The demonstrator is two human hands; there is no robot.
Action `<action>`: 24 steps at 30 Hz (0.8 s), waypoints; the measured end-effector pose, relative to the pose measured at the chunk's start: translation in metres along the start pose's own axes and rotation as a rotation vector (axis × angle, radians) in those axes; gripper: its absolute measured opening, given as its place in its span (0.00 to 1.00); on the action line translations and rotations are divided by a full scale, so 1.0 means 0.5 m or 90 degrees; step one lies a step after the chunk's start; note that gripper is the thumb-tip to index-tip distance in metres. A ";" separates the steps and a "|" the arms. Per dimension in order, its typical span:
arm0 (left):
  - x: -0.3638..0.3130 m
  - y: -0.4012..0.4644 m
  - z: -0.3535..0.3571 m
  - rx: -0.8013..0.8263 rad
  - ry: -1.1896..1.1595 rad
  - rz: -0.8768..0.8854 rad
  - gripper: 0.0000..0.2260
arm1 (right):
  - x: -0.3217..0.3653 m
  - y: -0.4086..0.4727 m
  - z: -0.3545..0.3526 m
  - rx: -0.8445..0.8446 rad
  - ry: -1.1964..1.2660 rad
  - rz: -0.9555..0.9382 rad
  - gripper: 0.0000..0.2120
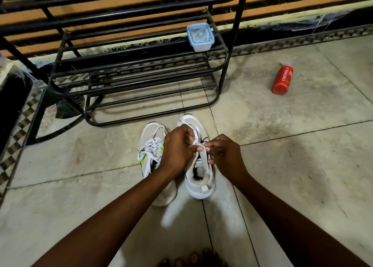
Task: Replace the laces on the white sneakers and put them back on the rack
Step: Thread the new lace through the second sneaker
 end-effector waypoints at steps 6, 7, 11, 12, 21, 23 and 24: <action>0.019 -0.010 -0.012 0.084 0.153 -0.040 0.23 | -0.010 -0.005 0.010 -0.003 -0.082 -0.064 0.10; 0.016 -0.009 -0.010 0.103 0.187 -0.013 0.21 | -0.012 -0.004 0.009 0.007 -0.092 -0.064 0.10; 0.020 -0.005 0.003 0.163 0.273 0.016 0.22 | 0.019 0.005 -0.010 -0.022 -0.162 -0.209 0.09; 0.022 -0.005 0.006 0.172 0.285 0.017 0.21 | 0.031 0.004 -0.022 -0.066 -0.171 -0.258 0.09; 0.043 -0.004 0.013 0.177 0.291 -0.016 0.22 | 0.046 0.065 -0.081 -0.059 0.180 0.001 0.12; 0.044 -0.003 0.013 0.180 0.290 -0.021 0.23 | 0.054 0.058 -0.060 0.155 -0.256 -0.301 0.03; 0.044 -0.002 0.013 0.181 0.291 -0.018 0.24 | 0.034 0.056 -0.045 0.259 -0.405 -0.369 0.02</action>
Point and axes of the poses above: each hand's wrist, its own y-axis towards the middle knuckle, its own z-axis out of the palm, x = y × z, the point moved 5 cm from there along y, towards the middle knuckle, and after that the axes turned 6 degrees about -x, right-handed, at the moved point
